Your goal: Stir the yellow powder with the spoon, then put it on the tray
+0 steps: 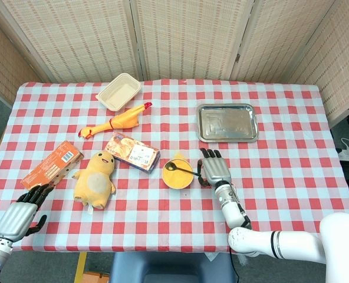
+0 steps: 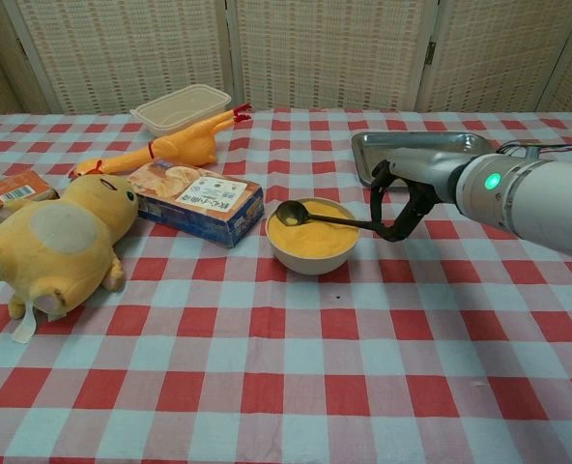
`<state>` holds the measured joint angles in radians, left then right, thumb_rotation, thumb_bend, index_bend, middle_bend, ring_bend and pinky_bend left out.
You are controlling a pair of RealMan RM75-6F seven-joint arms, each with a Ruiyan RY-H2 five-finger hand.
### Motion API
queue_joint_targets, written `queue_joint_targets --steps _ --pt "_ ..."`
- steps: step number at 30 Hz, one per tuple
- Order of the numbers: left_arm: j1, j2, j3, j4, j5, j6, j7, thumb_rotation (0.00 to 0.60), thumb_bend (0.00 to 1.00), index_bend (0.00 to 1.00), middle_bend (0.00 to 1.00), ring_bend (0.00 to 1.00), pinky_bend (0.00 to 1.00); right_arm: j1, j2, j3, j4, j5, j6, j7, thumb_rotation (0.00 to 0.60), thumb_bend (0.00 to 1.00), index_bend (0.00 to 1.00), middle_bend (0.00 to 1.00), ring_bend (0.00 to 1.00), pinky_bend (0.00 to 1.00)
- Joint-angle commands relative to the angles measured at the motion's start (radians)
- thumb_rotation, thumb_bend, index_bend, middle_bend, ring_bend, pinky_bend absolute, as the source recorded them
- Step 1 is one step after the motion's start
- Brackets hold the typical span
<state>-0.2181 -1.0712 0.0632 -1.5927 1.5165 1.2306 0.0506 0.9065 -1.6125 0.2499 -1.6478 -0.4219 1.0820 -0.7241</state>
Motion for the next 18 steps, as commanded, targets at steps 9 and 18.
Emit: queue_joint_targets --steps 9,18 --pt "-0.001 -0.001 0.001 0.003 0.004 0.000 -0.005 0.600 0.49 0.00 0.00 0.00 0.20 0.008 -0.010 -0.002 0.009 0.004 0.010 0.014 0.600 0.32 0.54 0.04 0.00 0.03" --pt "-0.003 -0.002 0.004 0.005 0.010 -0.001 -0.009 0.600 0.49 0.00 0.00 0.00 0.20 0.011 -0.014 -0.004 0.011 0.000 0.019 0.022 0.600 0.32 0.55 0.05 0.00 0.03"
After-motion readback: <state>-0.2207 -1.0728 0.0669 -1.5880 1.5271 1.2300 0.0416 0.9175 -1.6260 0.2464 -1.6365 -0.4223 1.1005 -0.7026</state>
